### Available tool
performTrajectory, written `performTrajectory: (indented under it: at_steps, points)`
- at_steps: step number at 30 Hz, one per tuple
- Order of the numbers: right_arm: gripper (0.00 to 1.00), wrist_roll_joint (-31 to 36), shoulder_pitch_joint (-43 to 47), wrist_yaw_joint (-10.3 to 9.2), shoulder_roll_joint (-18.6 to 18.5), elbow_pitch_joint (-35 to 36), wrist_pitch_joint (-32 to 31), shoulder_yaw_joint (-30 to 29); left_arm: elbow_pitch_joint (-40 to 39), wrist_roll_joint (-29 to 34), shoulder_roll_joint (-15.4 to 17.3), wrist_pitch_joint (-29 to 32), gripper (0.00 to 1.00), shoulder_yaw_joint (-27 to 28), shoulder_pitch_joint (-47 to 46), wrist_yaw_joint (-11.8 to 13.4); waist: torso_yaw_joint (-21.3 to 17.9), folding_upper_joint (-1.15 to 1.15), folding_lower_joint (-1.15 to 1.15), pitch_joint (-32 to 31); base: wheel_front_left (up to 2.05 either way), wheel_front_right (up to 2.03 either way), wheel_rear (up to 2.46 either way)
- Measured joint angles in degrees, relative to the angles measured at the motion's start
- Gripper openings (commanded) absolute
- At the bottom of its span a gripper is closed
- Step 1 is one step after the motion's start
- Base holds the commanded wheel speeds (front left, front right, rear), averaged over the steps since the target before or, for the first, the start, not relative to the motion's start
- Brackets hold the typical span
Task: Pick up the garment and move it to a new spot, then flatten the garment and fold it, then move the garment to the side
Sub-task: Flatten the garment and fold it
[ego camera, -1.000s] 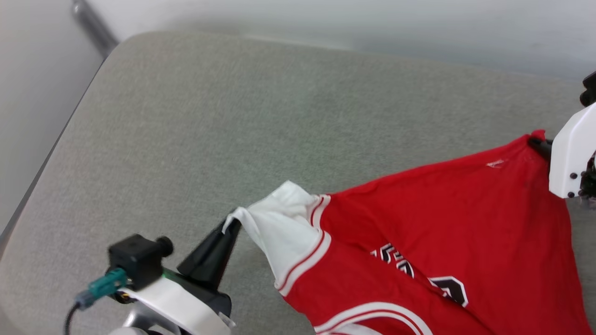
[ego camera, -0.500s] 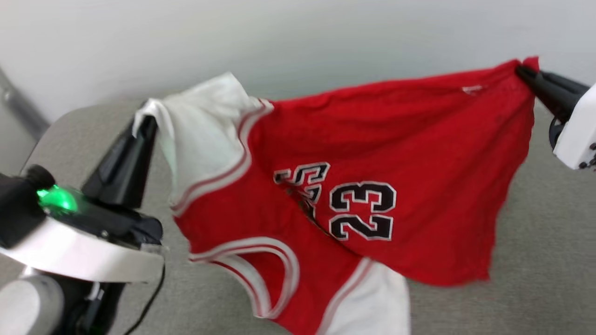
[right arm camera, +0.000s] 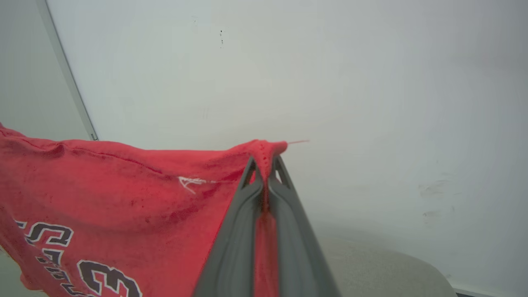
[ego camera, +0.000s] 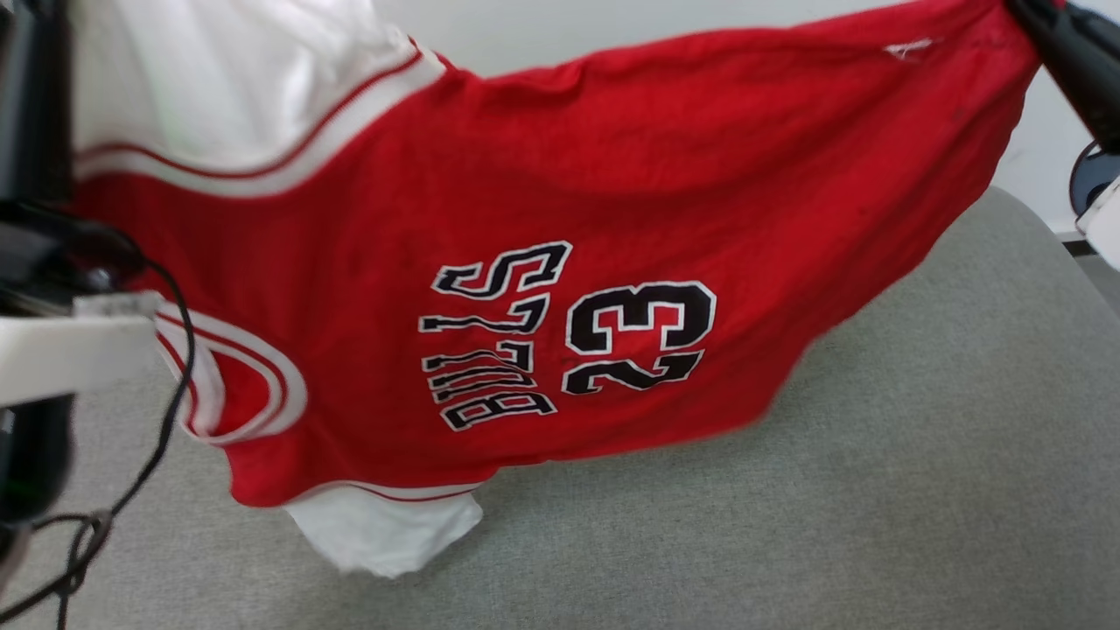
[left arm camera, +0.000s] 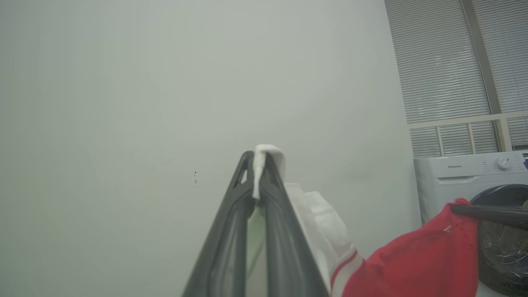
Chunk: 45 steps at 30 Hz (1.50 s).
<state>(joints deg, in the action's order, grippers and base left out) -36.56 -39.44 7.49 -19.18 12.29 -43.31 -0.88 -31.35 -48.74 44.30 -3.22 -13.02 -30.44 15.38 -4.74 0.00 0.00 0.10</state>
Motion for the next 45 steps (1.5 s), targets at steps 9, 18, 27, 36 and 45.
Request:
performTrajectory:
  at_steps: [9,18,27,36,45]
  points:
    - [0.0,0.41,-4.33,0.01,0.6,1.79,1.78,-1.68,4.55,-0.41,1.89,2.11,0.0,2.94,-11.54,-0.78,-1.64,0.0,0.0,3.88,0.0,0.0,0.0]
    - [0.0,2.57,-11.29,0.01,2.21,-1.24,6.31,-2.78,12.96,1.58,3.44,5.12,0.0,0.65,-28.1,-5.64,-2.34,0.0,0.01,11.94,0.0,0.0,0.0]
    - [0.0,6.91,-24.05,0.01,4.5,-11.5,13.84,-2.77,27.72,4.56,-0.04,6.17,0.0,-3.53,-49.18,-11.44,-2.58,0.0,0.02,22.38,0.0,0.0,0.0]
    - [0.0,13.91,-40.01,0.02,4.71,-25.76,22.42,-1.35,47.52,8.24,-6.9,1.9,0.0,-6.72,-68.97,-16.24,-1.78,0.0,0.02,31.95,0.0,0.0,0.0]
    - [0.0,19.27,-48.23,0.02,5.35,-40.84,32.68,0.09,63.53,9.31,-13.26,-5.59,0.0,-8.45,-74.68,-18.17,0.4,0.0,0.02,38.08,0.0,0.0,0.0]
